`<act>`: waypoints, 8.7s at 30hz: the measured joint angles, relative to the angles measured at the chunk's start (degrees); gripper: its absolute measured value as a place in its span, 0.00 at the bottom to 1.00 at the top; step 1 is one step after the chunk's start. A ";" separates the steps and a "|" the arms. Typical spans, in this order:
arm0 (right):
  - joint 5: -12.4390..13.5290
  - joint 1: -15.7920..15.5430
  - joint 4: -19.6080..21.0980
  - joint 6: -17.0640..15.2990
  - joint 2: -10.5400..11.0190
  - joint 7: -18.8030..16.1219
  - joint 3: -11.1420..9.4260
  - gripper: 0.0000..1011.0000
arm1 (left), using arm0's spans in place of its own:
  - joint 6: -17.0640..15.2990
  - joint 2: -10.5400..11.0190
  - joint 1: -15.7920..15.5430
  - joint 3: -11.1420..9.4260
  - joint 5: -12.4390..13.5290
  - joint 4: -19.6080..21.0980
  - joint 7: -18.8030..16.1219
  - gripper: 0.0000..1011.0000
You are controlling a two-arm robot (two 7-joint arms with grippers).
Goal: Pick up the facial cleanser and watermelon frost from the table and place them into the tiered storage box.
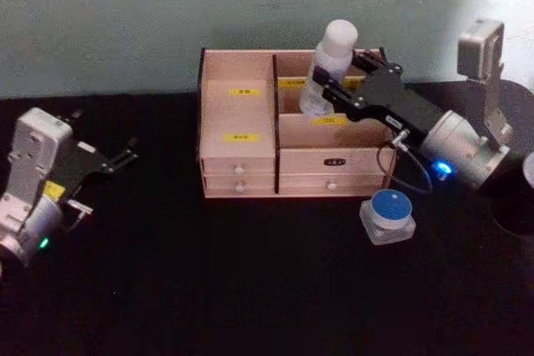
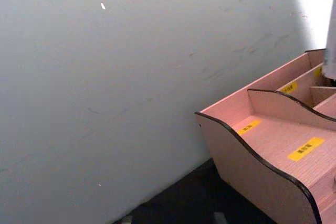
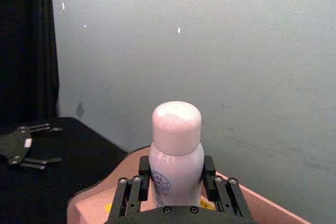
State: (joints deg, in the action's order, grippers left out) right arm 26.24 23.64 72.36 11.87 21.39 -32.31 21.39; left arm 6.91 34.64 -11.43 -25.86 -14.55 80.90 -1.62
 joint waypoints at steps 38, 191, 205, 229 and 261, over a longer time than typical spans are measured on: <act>-7.35 9.81 -17.63 2.36 -7.14 0.81 0.48 0.59 | 0.00 0.00 0.00 0.00 0.00 0.00 0.00 0.99; -1.78 -22.12 16.41 -15.17 15.60 2.30 -4.96 0.99 | 0.00 0.00 0.00 0.00 0.00 0.00 0.00 0.99; -1.08 -20.16 15.18 -19.04 16.22 1.86 -3.32 0.99 | 0.00 0.00 0.00 0.00 0.00 0.00 0.00 0.99; -0.52 -18.42 13.61 -20.52 16.05 2.48 -1.75 0.99 | 0.00 0.00 0.00 0.00 0.00 0.00 0.00 0.99; -0.50 -17.93 12.67 -20.20 15.46 2.99 -1.57 0.99 | 0.00 0.00 0.00 0.00 0.00 0.00 0.00 0.99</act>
State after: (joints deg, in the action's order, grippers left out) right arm 25.75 5.71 85.03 -8.34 36.85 -29.32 19.82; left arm 6.91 34.64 -11.43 -25.86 -14.55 80.90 -1.62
